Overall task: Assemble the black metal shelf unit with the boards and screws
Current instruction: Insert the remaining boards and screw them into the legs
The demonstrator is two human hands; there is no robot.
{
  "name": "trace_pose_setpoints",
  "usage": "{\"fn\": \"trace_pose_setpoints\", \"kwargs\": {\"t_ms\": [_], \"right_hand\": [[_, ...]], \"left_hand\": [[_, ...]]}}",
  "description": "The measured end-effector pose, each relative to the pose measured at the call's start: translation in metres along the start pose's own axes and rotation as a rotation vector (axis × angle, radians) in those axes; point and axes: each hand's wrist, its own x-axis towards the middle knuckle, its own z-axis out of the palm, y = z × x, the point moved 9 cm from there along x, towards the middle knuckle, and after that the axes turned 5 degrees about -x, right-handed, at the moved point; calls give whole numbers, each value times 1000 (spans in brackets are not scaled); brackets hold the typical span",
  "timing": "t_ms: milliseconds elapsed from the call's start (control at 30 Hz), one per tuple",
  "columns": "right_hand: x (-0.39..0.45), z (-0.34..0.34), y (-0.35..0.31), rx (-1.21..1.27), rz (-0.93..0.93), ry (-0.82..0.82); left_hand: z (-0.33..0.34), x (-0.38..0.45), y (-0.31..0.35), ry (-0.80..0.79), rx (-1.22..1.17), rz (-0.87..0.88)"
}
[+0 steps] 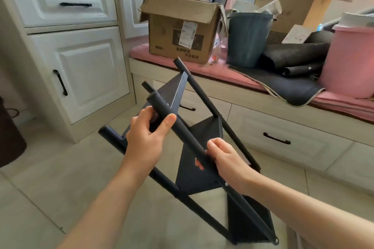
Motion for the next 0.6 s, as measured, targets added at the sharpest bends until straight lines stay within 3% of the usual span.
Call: {"fn": "trace_pose_setpoints", "kwargs": {"t_ms": [333, 600], "right_hand": [[26, 81, 75, -213, 165, -208], [48, 109, 137, -351, 215, -166]], "left_hand": [[-66, -63, -182, 156, -326, -326], [-72, -92, -277, 249, -430, -521]]}}
